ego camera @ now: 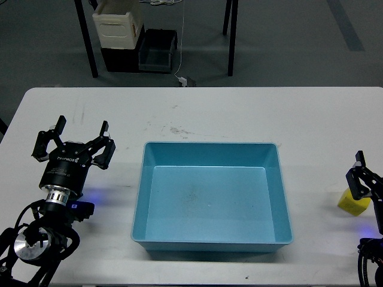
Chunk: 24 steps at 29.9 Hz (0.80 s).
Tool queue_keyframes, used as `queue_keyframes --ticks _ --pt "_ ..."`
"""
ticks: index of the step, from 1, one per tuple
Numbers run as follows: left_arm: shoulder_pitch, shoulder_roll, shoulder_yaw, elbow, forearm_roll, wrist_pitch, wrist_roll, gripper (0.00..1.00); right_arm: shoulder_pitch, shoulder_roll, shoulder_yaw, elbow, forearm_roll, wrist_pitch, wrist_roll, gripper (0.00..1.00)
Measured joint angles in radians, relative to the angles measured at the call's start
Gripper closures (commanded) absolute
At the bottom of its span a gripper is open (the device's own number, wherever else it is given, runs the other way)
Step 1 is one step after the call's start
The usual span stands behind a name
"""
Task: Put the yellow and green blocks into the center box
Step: 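Move the right gripper over the yellow cube and lower it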
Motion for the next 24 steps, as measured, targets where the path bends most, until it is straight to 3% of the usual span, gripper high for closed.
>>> queue_keyframes --ticks 11,19,24 --pt "0.001 0.000 -0.002 0.001 0.000 0.002 -0.002 0.00 0.040 -0.020 0.027 -0.012 -0.104 0.009 0.012 0.00" --pt "0.004 -0.004 -0.001 0.005 0.001 0.002 -0.014 0.00 0.222 -0.169 0.102 -0.064 -0.743 -0.013 0.013 0.00" --pt "0.003 -0.005 -0.001 0.007 0.000 -0.001 -0.023 0.00 0.347 -0.304 0.036 -0.068 -1.047 -0.031 0.011 0.00"
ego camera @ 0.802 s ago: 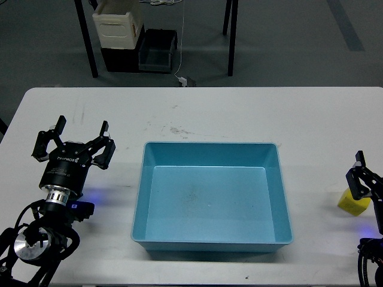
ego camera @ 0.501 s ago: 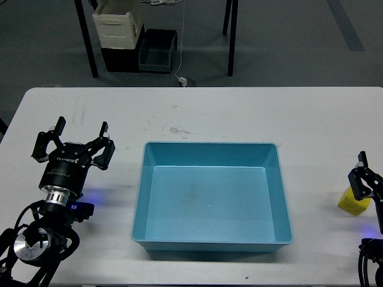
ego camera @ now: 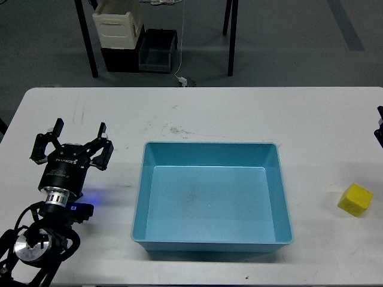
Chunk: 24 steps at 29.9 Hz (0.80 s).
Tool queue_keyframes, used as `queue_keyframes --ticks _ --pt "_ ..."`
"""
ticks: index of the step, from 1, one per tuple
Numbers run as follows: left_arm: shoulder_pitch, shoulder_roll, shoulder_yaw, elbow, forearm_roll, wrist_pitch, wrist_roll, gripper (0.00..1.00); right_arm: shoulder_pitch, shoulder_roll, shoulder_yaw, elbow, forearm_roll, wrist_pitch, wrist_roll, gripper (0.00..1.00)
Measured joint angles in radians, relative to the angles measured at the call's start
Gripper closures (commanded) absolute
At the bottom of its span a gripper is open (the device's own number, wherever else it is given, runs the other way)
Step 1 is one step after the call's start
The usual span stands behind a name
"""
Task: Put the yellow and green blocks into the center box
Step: 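Move the right gripper over the yellow cube and lower it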
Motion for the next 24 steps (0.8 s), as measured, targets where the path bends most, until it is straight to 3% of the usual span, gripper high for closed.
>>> queue_keyframes --ticks 4,8,11,15,16,19,24 --pt "-0.001 0.000 -0.002 0.004 0.000 -0.003 -0.001 0.00 0.112 -0.150 -0.145 -0.008 -0.189 0.009 0.020 0.00" --pt "-0.001 0.000 -0.004 0.005 0.000 -0.003 -0.001 0.00 0.273 -0.290 -0.345 -0.108 -0.347 0.010 0.107 0.00" --pt "0.000 -0.001 -0.005 0.005 0.000 -0.003 -0.002 0.00 0.422 -0.344 -0.538 -0.229 -0.406 0.010 0.218 0.00" --pt "0.001 -0.001 -0.006 0.007 0.000 -0.004 -0.003 0.00 0.582 -0.444 -0.811 -0.290 -0.465 0.012 0.427 0.00" --pt "0.001 -0.001 -0.006 0.008 0.000 -0.004 -0.003 0.00 0.617 -0.487 -0.882 -0.293 -0.503 0.012 0.458 0.01" --pt "0.000 0.000 -0.006 0.011 0.000 -0.006 -0.003 0.00 0.742 -0.576 -1.085 -0.294 -0.658 0.012 0.488 0.01" --pt "0.000 0.000 -0.006 0.023 0.000 -0.006 -0.008 0.00 0.907 -0.633 -1.369 -0.283 -0.873 0.012 0.493 0.01"
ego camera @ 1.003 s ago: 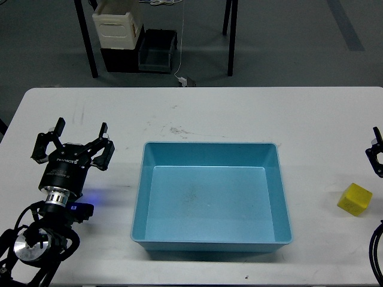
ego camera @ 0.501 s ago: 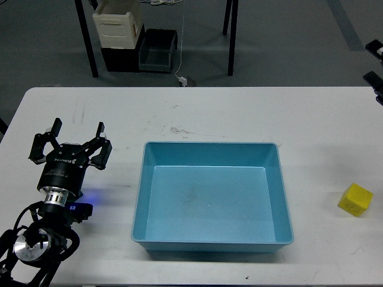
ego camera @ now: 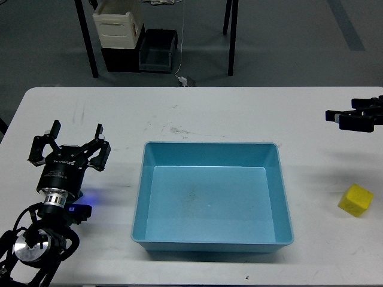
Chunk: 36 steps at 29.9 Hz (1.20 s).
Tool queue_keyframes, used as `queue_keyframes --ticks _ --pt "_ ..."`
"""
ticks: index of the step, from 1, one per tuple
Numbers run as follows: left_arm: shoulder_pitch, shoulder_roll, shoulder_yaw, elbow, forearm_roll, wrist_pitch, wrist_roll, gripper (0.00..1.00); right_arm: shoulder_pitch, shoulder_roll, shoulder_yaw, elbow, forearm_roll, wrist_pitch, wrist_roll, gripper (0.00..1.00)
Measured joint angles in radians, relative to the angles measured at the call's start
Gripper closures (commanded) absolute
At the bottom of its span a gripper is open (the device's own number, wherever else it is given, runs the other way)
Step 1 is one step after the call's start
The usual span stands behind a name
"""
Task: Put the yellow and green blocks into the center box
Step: 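Move the right gripper over the yellow cube and lower it, then close the right gripper on the yellow cube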
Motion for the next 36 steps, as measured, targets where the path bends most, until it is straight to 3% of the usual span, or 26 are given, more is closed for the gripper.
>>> queue_keyframes --ticks 10,18,36 --pt "-0.002 -0.001 0.000 0.008 0.001 0.000 -0.015 0.00 0.051 -0.072 -0.211 0.107 -0.289 0.020 0.000 0.01" --pt "-0.002 -0.001 0.000 0.011 0.000 0.000 -0.028 0.00 0.052 -0.057 -0.267 0.111 -0.372 0.183 0.000 0.01" --pt "-0.005 -0.001 0.001 0.027 0.001 -0.002 -0.035 0.00 0.083 0.040 -0.393 0.105 -0.412 0.193 0.000 0.01"
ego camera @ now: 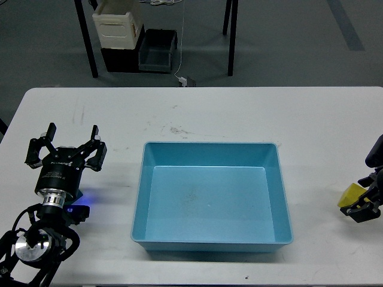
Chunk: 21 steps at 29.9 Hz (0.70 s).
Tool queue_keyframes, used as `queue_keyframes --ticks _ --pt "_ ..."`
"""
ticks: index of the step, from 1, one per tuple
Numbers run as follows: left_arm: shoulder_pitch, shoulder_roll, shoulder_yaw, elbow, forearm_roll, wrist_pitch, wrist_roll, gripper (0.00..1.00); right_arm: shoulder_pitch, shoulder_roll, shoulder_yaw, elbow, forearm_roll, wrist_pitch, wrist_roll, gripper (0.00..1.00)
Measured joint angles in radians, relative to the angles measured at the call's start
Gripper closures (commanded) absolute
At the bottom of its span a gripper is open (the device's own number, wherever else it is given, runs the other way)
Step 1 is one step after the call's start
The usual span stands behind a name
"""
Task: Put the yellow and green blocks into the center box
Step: 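Close the right gripper on the yellow cube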
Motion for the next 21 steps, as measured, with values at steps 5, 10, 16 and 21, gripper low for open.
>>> queue_keyframes --ticks 5,10,16,21 --pt "0.000 -0.002 0.001 0.003 0.000 0.000 0.000 0.00 0.010 0.006 -0.019 -0.014 -0.009 0.000 0.000 0.03" --pt "0.000 -0.001 0.001 0.004 0.000 0.000 0.000 0.00 0.010 0.010 -0.021 -0.020 -0.012 0.000 0.000 0.14" --pt "0.000 0.000 0.001 0.012 0.000 0.000 -0.001 0.00 0.001 0.011 -0.023 -0.022 -0.032 0.000 0.000 0.50" --pt "-0.001 0.000 0.001 0.018 0.000 0.000 -0.001 0.00 0.000 0.013 -0.022 -0.044 -0.055 0.000 0.000 0.68"
